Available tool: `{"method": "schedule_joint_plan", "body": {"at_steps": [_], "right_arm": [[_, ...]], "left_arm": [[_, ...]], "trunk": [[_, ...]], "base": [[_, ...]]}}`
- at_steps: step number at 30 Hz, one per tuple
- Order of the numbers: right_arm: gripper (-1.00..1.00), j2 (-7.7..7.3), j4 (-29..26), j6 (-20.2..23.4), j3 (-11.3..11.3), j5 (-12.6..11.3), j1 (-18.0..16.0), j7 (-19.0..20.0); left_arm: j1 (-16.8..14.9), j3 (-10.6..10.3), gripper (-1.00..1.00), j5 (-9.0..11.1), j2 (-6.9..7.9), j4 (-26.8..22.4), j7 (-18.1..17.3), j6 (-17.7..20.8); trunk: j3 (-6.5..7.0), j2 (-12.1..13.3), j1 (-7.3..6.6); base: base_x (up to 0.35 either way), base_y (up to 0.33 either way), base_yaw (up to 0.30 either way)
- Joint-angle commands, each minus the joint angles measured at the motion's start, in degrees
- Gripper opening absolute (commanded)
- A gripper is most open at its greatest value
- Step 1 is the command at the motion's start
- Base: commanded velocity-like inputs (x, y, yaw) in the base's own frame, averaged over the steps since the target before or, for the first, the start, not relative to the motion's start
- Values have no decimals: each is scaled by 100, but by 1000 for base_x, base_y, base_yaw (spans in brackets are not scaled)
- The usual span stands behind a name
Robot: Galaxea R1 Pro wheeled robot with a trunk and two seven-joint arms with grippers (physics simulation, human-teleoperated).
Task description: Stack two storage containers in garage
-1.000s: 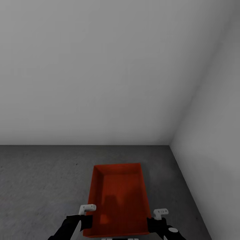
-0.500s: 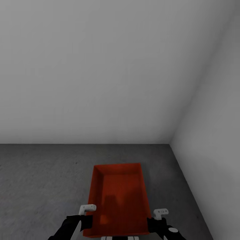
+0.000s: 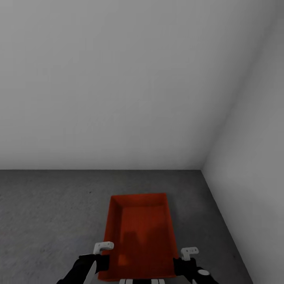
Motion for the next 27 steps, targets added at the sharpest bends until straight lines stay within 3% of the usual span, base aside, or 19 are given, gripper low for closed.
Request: {"method": "schedule_joint_plan", "body": {"at_steps": [1, 4, 21, 27], "right_arm": [[-100, 29, 39, -13, 14, -11, 2, 32], [-100, 86, 56, -11, 63, -10, 2, -57], [-100, 77, 40, -13, 118, -8, 2, -66], [-100, 42, 47, -13, 66, -8, 2, 46]], "left_arm": [[-5, 55, -100, -34, -43, -23, -23, -6], [-6, -126, -100, 275, 71, 71, 36, -94], [-6, -1284, -100, 1676, 436, 91, 504, -238], [-6, -1394, -100, 1759, 454, -17, 630, -155]], "trunk": [[-4, -2, -1], [-4, -2, -1], [-22, -42, 21], [-94, -202, 109]], "base": [[0, 0, 0], [0, 0, 0], [0, 0, 0], [0, 0, 0]]}}
